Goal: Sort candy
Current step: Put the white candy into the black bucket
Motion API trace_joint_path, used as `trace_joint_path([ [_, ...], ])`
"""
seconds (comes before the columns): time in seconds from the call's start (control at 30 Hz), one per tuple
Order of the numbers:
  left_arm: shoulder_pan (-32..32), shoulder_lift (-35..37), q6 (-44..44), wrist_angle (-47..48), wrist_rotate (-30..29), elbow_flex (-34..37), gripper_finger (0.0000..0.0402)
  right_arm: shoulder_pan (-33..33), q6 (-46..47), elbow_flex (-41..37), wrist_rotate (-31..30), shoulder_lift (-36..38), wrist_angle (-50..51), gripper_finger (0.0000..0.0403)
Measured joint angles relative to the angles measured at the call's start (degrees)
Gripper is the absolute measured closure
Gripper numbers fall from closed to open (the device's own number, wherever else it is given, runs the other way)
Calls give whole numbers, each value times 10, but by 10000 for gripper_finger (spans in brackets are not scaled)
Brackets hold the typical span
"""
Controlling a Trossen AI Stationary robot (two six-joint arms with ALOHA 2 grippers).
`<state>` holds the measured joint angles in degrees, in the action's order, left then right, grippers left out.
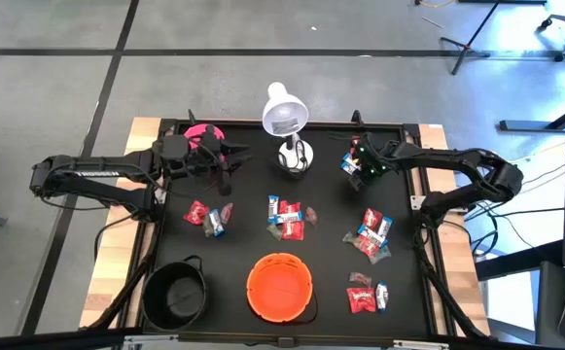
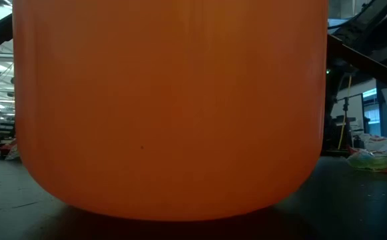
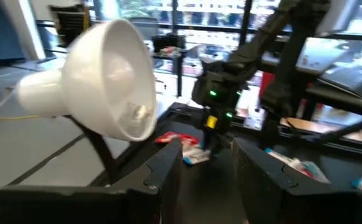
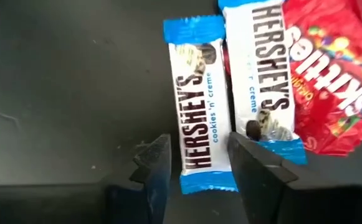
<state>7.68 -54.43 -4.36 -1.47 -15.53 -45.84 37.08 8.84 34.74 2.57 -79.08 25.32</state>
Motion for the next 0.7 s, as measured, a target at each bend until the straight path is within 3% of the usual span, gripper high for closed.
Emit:
trace_joint_path([
  [0.27, 0, 0, 0, 0, -21, 0, 271, 0, 14, 2, -7, -27, -8, 245],
  [0.57, -5, 0, -1, 6, -10, 0, 271, 0, 12, 2, 0, -27, -14, 318],
  [0.7, -14, 0, -2, 6, -9, 0, 271, 0, 12, 2, 8, -25, -17, 327],
])
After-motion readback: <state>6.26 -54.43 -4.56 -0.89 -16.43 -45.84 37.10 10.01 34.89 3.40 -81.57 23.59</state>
